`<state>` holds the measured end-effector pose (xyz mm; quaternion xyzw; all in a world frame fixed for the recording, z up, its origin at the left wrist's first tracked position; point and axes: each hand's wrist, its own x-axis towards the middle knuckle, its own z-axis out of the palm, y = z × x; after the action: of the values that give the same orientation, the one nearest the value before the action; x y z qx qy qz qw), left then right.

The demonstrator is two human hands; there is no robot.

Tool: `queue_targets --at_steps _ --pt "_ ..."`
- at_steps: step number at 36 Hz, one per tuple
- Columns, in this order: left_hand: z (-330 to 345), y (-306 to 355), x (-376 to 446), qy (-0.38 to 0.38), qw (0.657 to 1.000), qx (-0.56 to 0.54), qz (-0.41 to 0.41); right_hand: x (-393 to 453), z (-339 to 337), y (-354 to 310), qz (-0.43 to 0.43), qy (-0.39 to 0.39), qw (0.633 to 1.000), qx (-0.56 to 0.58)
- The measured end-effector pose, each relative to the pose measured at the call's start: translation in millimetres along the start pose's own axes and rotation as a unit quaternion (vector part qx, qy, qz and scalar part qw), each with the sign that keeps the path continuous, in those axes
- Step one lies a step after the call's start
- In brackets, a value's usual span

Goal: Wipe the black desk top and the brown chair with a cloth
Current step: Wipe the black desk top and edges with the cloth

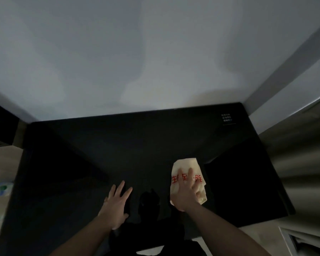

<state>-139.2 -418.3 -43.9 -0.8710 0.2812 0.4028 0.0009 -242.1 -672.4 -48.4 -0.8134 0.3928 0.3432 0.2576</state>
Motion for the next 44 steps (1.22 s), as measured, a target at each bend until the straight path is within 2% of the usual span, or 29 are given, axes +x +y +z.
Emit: queue_targets --at_steps 10,16,20,32,44 --pt "4.4 133.2 45.8 -0.005 1.000 -0.015 0.002 51.5 -77.1 119.2 -0.023 0.004 1.000 0.003" --pt "7.8 193.2 70.7 -0.006 0.999 -0.043 -0.001 76.0 -122.6 177.9 -0.003 0.009 1.000 0.022" --pt "2.7 221.7 81.8 -0.036 0.998 -0.047 -0.015 88.9 -150.0 210.1 0.021 0.008 0.999 0.031" --pt "10.5 236.2 89.6 -0.041 0.998 -0.010 -0.050 113.4 -210.6 262.7 0.054 0.003 0.997 0.053" --pt "7.5 240.9 86.0 -0.050 0.997 -0.002 -0.052 81.1 -156.6 296.9 0.017 0.011 1.000 0.009"
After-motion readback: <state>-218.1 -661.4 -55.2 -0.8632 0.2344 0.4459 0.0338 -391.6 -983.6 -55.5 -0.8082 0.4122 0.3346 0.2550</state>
